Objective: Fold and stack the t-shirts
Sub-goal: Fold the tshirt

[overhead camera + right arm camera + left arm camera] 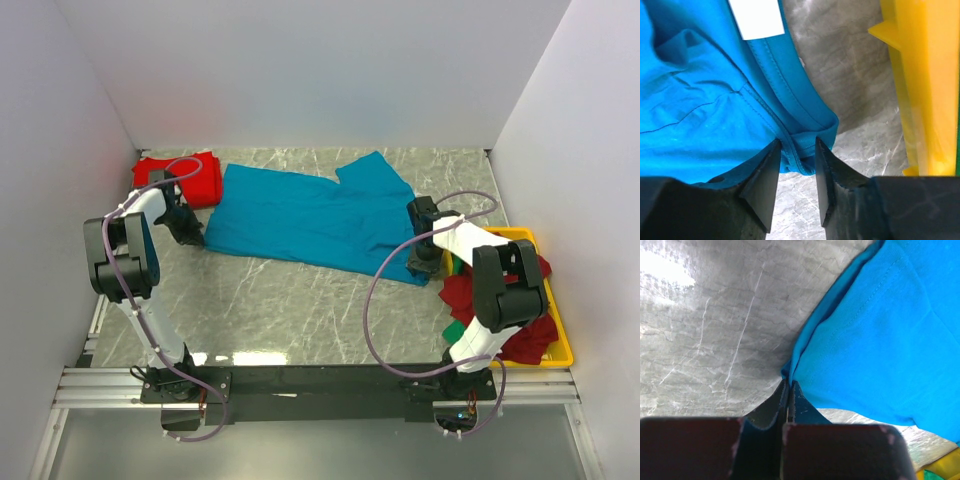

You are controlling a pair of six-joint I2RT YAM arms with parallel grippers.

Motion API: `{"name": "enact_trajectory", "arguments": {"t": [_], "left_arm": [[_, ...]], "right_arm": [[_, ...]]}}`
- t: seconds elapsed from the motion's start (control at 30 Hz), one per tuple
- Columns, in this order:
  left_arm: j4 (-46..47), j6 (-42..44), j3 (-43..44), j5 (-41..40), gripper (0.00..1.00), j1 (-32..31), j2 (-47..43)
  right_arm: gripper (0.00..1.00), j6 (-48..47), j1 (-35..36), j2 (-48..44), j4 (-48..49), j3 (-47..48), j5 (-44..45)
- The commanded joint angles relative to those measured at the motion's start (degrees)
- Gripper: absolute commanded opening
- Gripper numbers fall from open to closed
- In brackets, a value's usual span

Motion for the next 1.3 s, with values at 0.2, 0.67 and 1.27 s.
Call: {"name": "enact_trajectory", "arguments": {"t": [0.2,0.67,1.27], "left_arm": [[-0.22,1.44,2.81,-0.09,0.01,0.53,-0.02],[-0.66,3.20,0.97,-7.56,0.01,1.49,-2.74],[-4.44,1.71,2.98,-7.48,0.57,1.06,-8.36]], "right_arm": [[0.21,-0.37,-0.46,2.08,0.86,-0.15,0.91],[0.00,-0.55,-0.90,0.23,-5.47,0.55,7.59],[0.41,-1.69,-0.38,-7.67,-11.53,8.89,1.00]]}}
